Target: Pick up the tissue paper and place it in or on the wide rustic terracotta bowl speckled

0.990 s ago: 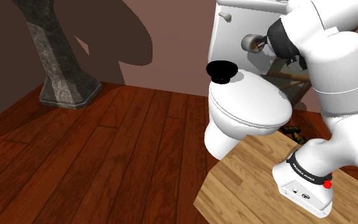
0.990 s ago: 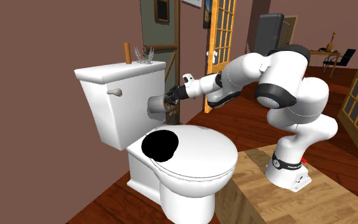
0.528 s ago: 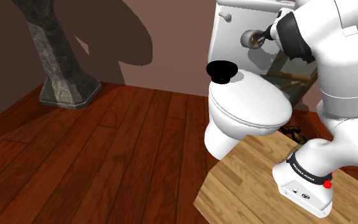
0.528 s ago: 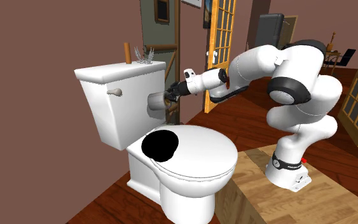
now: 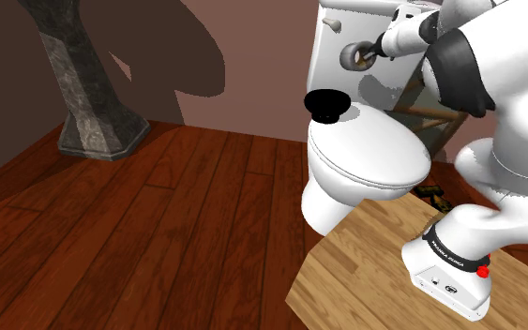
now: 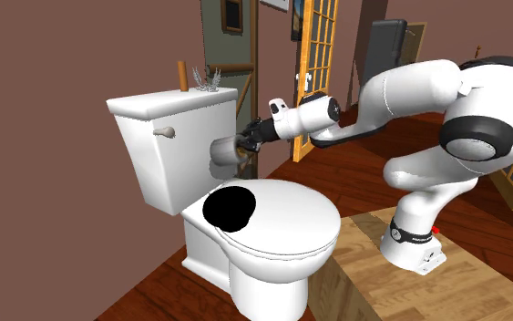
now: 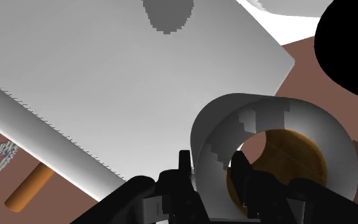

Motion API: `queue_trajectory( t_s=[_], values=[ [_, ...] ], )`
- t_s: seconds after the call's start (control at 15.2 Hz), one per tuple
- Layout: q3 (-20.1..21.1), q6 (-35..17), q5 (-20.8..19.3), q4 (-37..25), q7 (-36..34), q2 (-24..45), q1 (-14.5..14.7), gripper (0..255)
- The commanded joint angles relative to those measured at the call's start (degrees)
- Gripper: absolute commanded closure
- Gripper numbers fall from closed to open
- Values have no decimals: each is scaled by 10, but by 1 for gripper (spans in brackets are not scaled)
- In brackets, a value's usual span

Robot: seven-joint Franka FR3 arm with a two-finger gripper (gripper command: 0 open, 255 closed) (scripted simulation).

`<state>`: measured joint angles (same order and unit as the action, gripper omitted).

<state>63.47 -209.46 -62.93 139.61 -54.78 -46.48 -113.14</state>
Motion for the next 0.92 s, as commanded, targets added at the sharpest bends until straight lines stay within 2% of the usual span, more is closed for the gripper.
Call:
queue_trajectory(
  t_s=[0.0, 0.13, 0.2, 0.26, 0.46, 0.86],
  values=[
    [-31, 39, -38, 10, -41, -1, 67, 255],
    [-62, 97, -93, 9, -89, 17, 143, 255],
    [-83, 140, -129, 7, -114, 39, 194, 255],
    [-94, 159, -141, 7, -120, 50, 217, 255],
    [-45, 92, -77, 26, -107, -16, 149, 255],
    [18, 18, 23, 60, -79, -96, 85, 255]
  ],
)
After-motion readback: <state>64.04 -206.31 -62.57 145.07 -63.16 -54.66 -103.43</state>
